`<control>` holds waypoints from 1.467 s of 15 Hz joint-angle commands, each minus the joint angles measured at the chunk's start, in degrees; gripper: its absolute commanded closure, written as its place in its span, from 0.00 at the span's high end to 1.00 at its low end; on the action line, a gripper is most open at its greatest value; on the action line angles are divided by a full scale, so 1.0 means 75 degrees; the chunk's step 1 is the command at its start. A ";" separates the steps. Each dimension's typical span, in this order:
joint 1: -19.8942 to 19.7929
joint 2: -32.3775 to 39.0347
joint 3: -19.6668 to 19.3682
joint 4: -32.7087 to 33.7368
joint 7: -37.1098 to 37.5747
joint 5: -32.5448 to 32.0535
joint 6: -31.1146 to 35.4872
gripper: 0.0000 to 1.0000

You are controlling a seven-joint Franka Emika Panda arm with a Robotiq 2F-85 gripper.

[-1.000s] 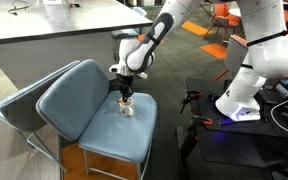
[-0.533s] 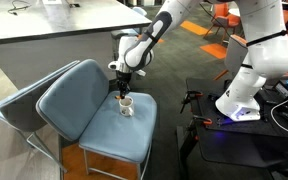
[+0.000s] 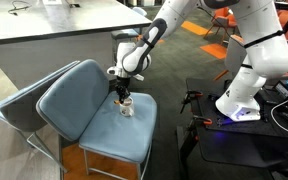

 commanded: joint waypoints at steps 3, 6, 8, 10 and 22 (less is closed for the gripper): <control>-0.0109 0.0339 0.0005 0.0236 -0.0024 0.0035 -0.0062 0.03; 0.0106 0.0200 -0.0312 0.0135 0.0352 -0.0098 0.0040 0.44; 0.0315 0.0023 -0.0551 0.0043 0.0559 -0.0259 0.0036 0.60; 0.0823 -0.0310 -0.1031 -0.0132 0.1271 -0.0588 -0.0047 0.75; 0.2635 -0.1228 -0.2129 0.1303 0.5549 -0.1914 -0.4919 1.00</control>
